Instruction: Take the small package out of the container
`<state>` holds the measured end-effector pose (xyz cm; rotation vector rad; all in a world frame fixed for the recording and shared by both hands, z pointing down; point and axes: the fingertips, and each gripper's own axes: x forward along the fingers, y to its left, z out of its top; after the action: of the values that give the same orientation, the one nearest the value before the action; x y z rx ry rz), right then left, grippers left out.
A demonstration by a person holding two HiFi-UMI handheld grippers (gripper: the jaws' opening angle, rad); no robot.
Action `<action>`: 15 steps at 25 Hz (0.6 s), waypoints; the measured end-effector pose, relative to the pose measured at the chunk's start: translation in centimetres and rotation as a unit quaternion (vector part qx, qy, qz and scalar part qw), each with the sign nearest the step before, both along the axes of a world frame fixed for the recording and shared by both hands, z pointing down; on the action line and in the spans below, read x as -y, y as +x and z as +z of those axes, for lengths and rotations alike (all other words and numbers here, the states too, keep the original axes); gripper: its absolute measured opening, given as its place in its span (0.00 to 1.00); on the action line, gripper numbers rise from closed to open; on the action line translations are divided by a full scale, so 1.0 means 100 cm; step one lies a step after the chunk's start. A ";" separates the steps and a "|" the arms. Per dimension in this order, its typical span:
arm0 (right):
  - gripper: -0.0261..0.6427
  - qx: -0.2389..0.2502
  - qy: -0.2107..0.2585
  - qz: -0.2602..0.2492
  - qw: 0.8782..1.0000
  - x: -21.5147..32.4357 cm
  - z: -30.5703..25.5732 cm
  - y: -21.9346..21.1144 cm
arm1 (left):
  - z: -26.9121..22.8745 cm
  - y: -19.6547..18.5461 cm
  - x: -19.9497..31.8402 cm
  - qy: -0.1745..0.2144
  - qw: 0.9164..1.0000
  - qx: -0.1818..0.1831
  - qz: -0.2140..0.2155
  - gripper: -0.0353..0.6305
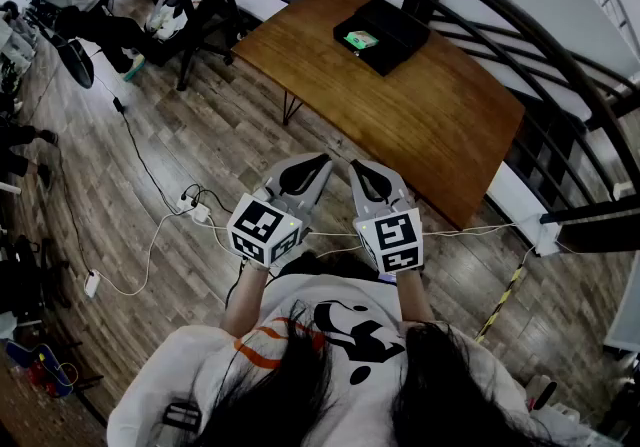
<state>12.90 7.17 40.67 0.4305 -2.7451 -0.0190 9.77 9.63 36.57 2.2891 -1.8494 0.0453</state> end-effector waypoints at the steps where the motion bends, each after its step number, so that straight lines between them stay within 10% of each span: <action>1: 0.06 0.000 0.000 0.001 1.000 0.000 0.000 -0.001 | 0.000 -0.001 -0.001 0.001 1.000 0.000 0.001 0.05; 15: 0.08 0.014 -0.008 0.023 1.000 -0.020 0.005 -0.034 | 0.010 -0.038 -0.024 -0.009 1.000 0.009 0.014 0.05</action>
<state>9.52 9.18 41.15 0.4935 -2.7593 0.0222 6.02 12.05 37.58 2.3102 -1.8176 0.0882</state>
